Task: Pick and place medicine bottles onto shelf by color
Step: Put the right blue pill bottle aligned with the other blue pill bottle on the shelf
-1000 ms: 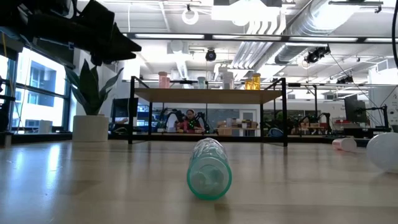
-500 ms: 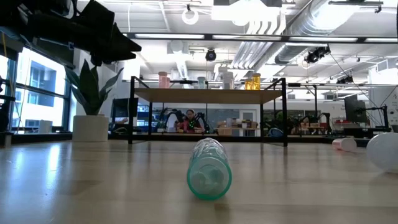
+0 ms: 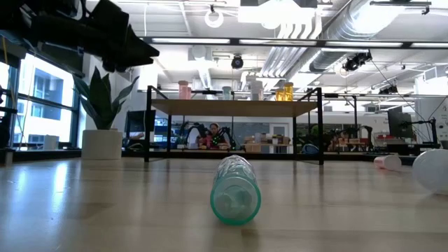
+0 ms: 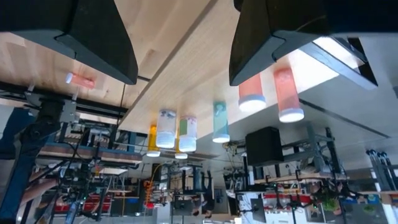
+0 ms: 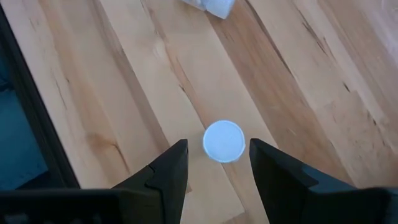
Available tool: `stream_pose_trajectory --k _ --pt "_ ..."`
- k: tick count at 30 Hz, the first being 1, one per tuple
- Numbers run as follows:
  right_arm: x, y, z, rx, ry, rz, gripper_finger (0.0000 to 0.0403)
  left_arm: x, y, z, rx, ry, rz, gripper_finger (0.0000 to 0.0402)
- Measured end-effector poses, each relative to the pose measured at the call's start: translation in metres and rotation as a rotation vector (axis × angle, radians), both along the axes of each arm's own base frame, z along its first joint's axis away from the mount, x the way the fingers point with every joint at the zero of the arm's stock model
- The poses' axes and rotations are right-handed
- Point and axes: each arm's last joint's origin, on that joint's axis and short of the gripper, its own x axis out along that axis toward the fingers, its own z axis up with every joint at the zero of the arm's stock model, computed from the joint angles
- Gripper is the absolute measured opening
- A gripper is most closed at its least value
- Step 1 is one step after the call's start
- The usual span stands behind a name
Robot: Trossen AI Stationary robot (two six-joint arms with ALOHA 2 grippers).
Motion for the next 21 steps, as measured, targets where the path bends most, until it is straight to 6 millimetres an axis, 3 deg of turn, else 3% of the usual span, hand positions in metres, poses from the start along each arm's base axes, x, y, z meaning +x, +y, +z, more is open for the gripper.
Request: stream_pose_trajectory --k 15,21 --pt "0.001 0.001 -0.003 -0.014 0.000 0.002 0.0162 0.000 0.000 0.003 0.026 -0.018 -0.001 0.0243" --pt "0.002 0.006 -0.014 -0.044 0.010 -0.002 0.0162 0.000 0.000 0.003 0.026 -0.018 -0.001 0.0243"
